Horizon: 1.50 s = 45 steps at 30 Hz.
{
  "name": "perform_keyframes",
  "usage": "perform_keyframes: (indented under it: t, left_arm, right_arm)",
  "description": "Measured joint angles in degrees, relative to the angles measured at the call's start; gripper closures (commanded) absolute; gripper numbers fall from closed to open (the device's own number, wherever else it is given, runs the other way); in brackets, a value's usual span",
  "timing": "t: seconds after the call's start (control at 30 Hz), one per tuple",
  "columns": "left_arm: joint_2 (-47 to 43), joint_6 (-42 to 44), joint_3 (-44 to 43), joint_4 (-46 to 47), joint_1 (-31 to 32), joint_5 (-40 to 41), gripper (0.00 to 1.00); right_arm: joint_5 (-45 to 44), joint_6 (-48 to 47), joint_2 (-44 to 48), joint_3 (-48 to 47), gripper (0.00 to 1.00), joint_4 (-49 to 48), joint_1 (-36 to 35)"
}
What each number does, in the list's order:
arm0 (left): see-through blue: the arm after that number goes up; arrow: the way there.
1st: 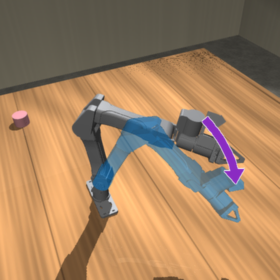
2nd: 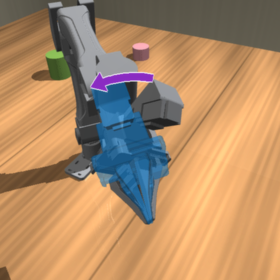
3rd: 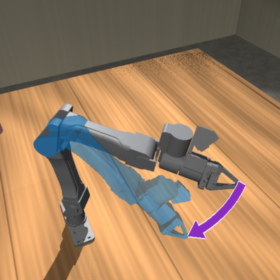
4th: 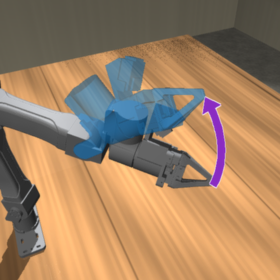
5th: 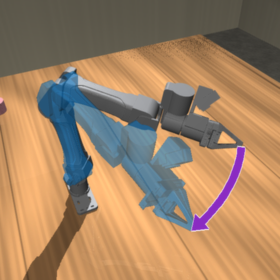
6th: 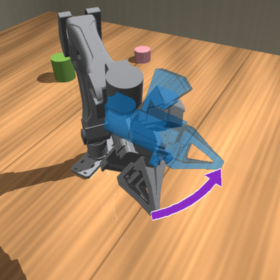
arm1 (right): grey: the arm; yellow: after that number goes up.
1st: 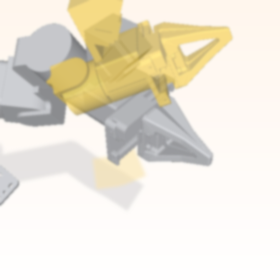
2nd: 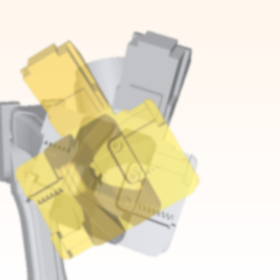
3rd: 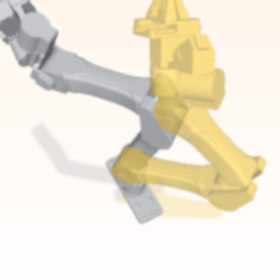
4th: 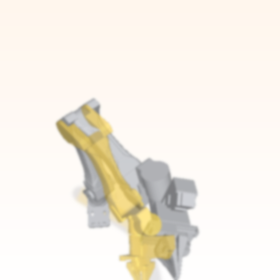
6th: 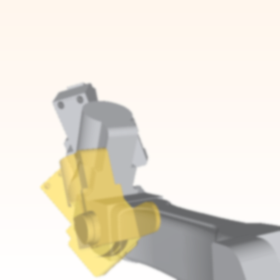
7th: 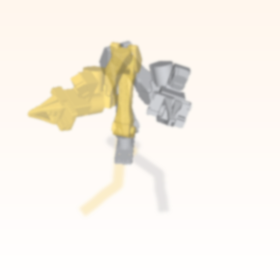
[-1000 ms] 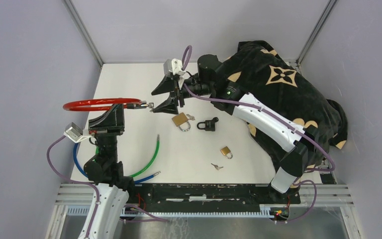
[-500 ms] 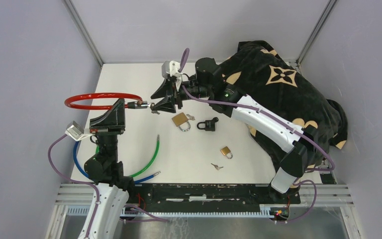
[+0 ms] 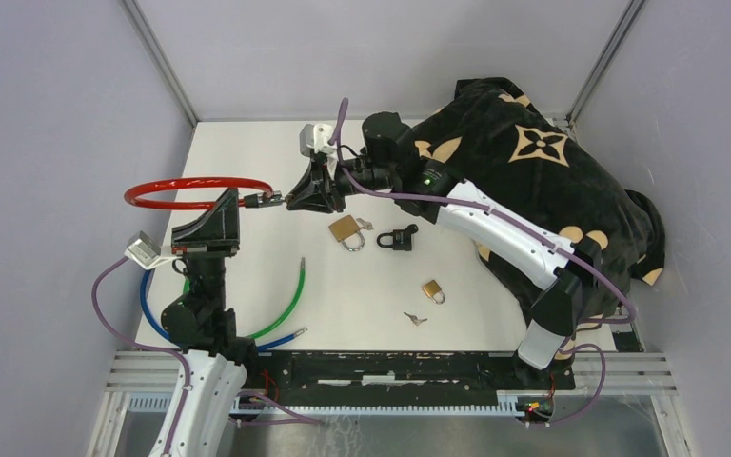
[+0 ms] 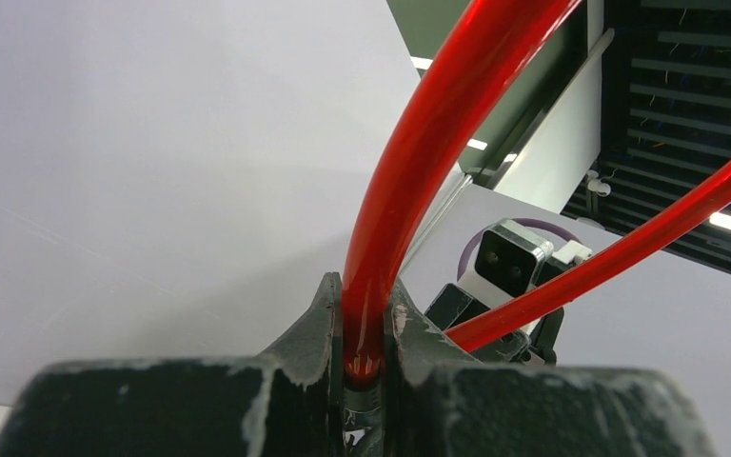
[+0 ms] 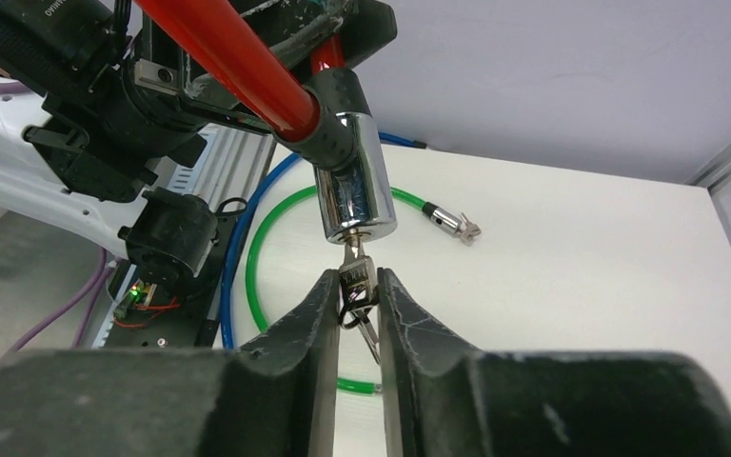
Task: Lock with the key
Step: Lock the lock.
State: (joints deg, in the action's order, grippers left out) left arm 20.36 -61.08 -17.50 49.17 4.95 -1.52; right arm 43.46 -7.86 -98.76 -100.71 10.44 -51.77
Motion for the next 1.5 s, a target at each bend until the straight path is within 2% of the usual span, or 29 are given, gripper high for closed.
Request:
perform_keyframes:
  t: [0.07, 0.17, 0.37, 0.6, 0.87, 1.1, 1.13, 1.27, 1.5]
  left_arm:
    - [0.02, 0.0, 0.0, -0.02, 0.0, 0.02, 0.98]
    - [0.02, -0.17, 0.0, -0.09, 0.0, 0.2, 0.98]
    - [0.11, -3.04, 0.0, -2.89, 0.0, 2.49, 0.98]
    - [1.9, -6.69, -0.24, -10.01, 0.0, 4.92, 0.98]
    - [3.93, -9.62, -0.98, -17.07, 0.04, 5.35, 0.98]
    - [4.74, -10.91, -0.98, -20.11, 0.04, 4.72, 0.98]
    - [4.74, -11.15, -1.01, -20.09, 0.04, 4.76, 0.98]
    - [4.74, -11.78, -1.2, -19.98, 0.04, 4.81, 0.98]
    - [4.79, -10.23, -1.18, -18.62, 0.04, 3.96, 0.98]
  right_arm:
    - [-0.42, -0.17, 0.0, 0.0, 0.94, 0.22, -0.02]
    - [-1.77, -0.59, 0.0, 0.0, 1.0, 0.42, -0.35]
    - [-7.65, -2.32, 0.76, 1.81, 1.0, -1.77, -1.7]
    - [-20.87, -7.96, 3.82, 9.77, 1.0, -7.98, -4.87]
    - [-35.45, -19.8, 7.08, 20.02, 1.0, -16.46, -9.42]
    - [-42.75, -30.77, 7.54, 24.37, 1.0, -22.23, -11.76]
    - [-43.71, -32.06, 7.52, 24.39, 0.99, -22.69, -12.09]
    - [-45.86, -35.58, 7.48, 24.39, 0.73, -23.19, -12.98]
    - [-42.86, -36.92, 7.63, 23.85, 0.5, -21.18, -12.55]
